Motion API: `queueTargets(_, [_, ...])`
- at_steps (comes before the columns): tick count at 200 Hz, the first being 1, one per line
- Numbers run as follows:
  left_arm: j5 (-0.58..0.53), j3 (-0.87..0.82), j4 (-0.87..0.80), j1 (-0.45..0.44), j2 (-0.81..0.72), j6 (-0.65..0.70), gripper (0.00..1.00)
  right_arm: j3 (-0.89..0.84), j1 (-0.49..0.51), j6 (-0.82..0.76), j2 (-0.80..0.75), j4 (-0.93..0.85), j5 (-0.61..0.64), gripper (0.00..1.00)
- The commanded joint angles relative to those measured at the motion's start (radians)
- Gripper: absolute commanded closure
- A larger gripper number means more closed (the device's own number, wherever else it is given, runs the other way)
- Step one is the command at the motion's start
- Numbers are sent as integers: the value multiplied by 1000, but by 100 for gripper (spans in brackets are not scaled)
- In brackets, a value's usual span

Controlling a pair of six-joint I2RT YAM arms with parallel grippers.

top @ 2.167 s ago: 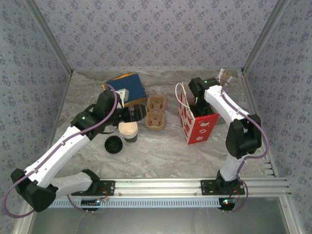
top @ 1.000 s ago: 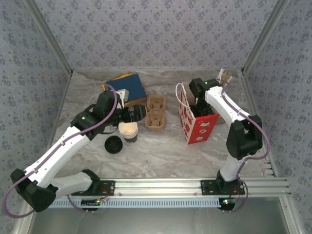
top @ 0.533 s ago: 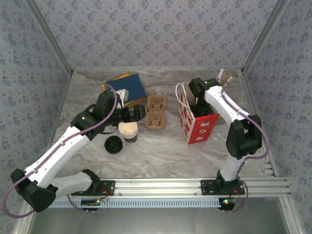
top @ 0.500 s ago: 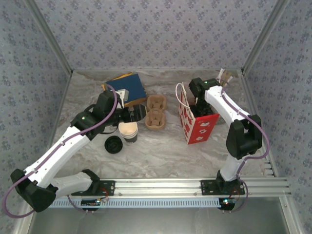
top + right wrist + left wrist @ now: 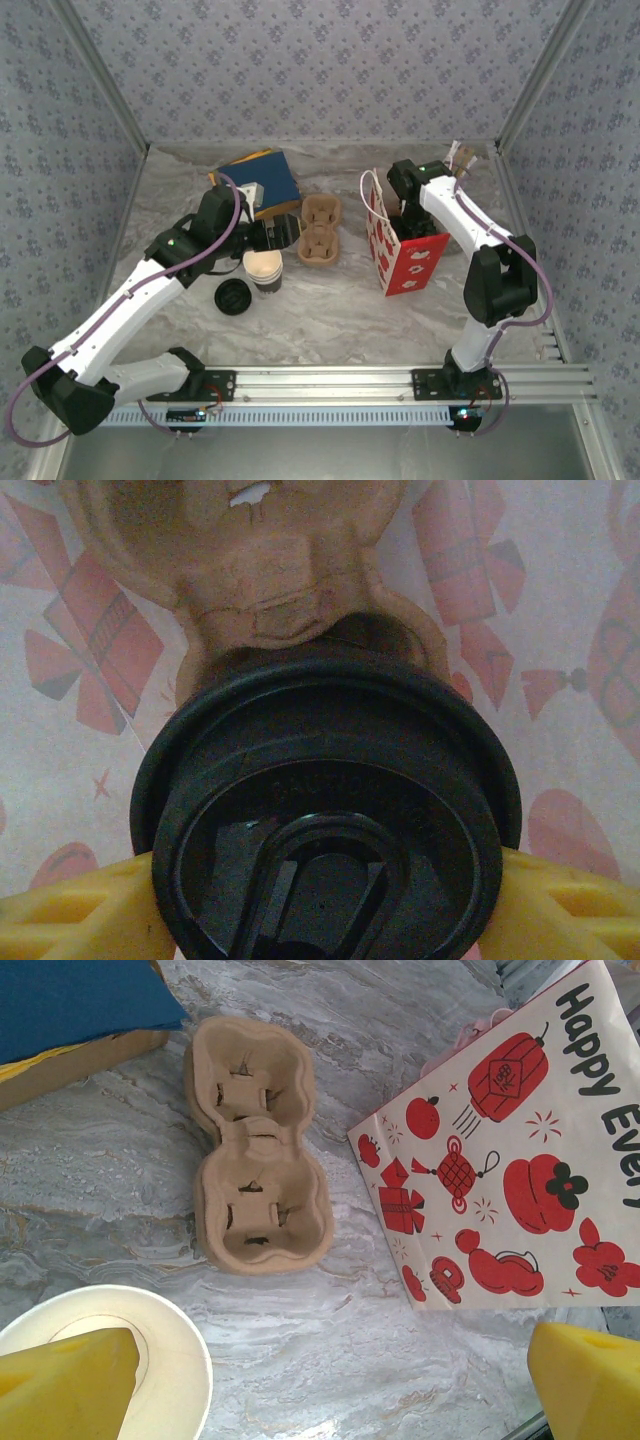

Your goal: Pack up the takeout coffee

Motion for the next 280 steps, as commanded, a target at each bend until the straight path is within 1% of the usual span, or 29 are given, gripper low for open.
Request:
queueTargets(1, [-7, 22, -6, -8, -14, -4, 0, -14, 7, 11, 39, -39, -17, 28])
queueTargets(280, [-6, 19, -3, -6, -8, -5, 0, -18, 4, 5, 45, -41, -22, 26])
